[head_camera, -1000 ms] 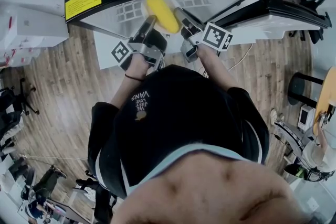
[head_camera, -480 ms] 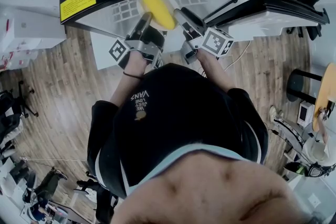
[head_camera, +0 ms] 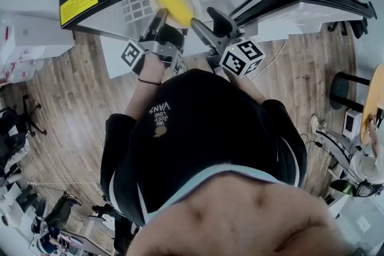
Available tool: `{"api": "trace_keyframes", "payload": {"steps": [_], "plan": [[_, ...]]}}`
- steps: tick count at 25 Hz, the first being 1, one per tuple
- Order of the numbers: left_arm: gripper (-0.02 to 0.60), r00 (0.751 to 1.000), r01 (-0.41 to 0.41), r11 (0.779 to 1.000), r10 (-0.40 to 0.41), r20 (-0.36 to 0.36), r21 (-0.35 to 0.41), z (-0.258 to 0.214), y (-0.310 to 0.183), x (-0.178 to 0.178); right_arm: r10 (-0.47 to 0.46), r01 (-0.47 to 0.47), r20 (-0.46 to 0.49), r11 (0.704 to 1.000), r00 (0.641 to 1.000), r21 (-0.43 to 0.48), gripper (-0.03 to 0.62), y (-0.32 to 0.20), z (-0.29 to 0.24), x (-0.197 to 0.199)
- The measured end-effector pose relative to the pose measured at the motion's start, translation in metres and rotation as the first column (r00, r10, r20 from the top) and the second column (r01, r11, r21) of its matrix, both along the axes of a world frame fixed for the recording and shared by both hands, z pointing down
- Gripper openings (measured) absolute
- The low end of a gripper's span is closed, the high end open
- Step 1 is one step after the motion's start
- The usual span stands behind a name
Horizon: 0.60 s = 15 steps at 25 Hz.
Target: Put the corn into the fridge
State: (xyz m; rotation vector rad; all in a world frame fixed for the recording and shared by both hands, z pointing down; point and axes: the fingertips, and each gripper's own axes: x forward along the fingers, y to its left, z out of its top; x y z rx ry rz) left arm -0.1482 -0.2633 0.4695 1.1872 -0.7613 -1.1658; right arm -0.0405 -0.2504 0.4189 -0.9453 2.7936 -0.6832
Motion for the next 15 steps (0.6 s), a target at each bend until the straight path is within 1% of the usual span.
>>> {"api": "trace_keyframes", "payload": {"steps": [3, 8, 15], "plan": [[0.084, 1.0, 0.006, 1.0, -0.006, -0.004, 0.0, -0.001, 0.001, 0.0, -0.014, 0.021, -0.089, 0.997, 0.996, 0.078, 0.284, 0.01, 0.002, -0.006], [0.086, 1.0, 0.014, 1.0, -0.014, -0.007, 0.001, 0.0, 0.002, -0.002, 0.002, 0.037, -0.208, 0.982, 0.978, 0.185, 0.284, 0.022, 0.003, -0.012], [0.086, 1.0, 0.016, 1.0, -0.016, -0.007, 0.011, 0.001, 0.0, 0.0, -0.012, 0.074, -0.293, 0.976, 0.956, 0.204, 0.284, 0.026, 0.019, -0.017]]}}
